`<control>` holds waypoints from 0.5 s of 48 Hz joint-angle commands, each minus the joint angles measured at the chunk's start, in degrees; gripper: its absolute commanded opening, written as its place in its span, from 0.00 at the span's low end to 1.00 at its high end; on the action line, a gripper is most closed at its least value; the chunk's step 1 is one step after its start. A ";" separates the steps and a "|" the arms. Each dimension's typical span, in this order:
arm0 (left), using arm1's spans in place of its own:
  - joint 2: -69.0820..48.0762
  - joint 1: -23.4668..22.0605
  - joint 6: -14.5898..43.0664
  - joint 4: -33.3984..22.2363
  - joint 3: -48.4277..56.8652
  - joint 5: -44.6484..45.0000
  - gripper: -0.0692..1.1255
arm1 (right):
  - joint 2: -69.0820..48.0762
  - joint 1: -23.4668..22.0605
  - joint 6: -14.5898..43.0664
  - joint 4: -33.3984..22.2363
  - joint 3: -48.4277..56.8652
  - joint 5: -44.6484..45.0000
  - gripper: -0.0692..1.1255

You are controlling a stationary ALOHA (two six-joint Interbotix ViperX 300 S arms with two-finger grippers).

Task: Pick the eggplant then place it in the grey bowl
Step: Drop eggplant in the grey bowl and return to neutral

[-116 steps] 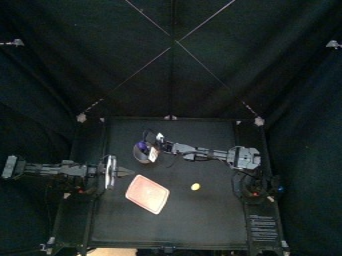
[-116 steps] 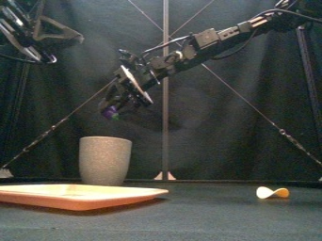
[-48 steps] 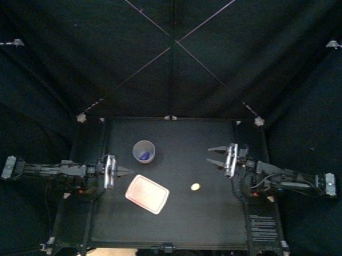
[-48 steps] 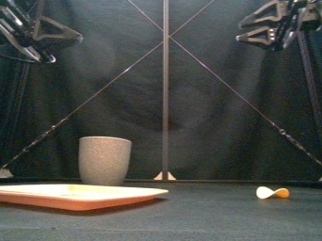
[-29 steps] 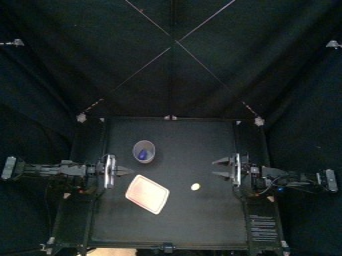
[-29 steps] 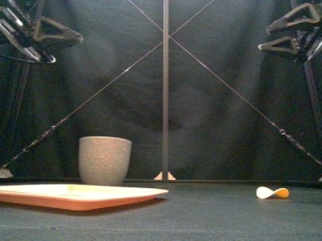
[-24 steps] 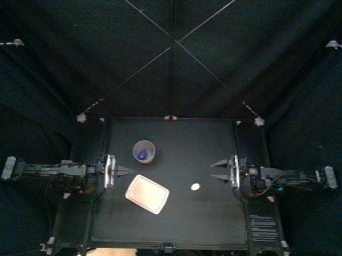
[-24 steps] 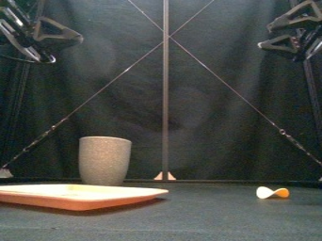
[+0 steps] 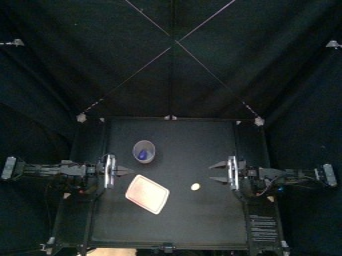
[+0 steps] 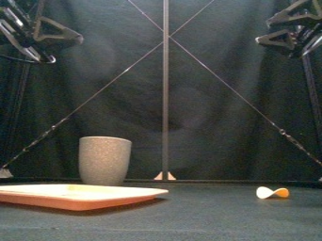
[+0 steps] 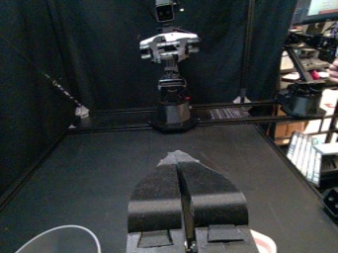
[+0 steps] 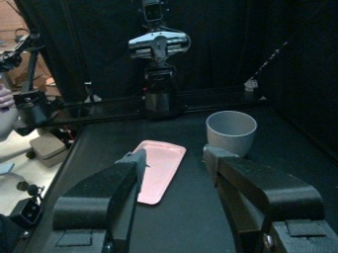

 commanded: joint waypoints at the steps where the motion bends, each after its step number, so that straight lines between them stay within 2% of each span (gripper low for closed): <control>1: 0.18 0.09 0.00 0.18 -0.97 -0.35 0.04 | 0.53 0.00 -0.09 0.00 -0.88 -0.53 0.78; 24: 0.18 0.18 0.00 0.00 -0.62 -0.35 0.04 | 0.53 -1.41 -0.18 -0.26 -0.44 -0.53 0.78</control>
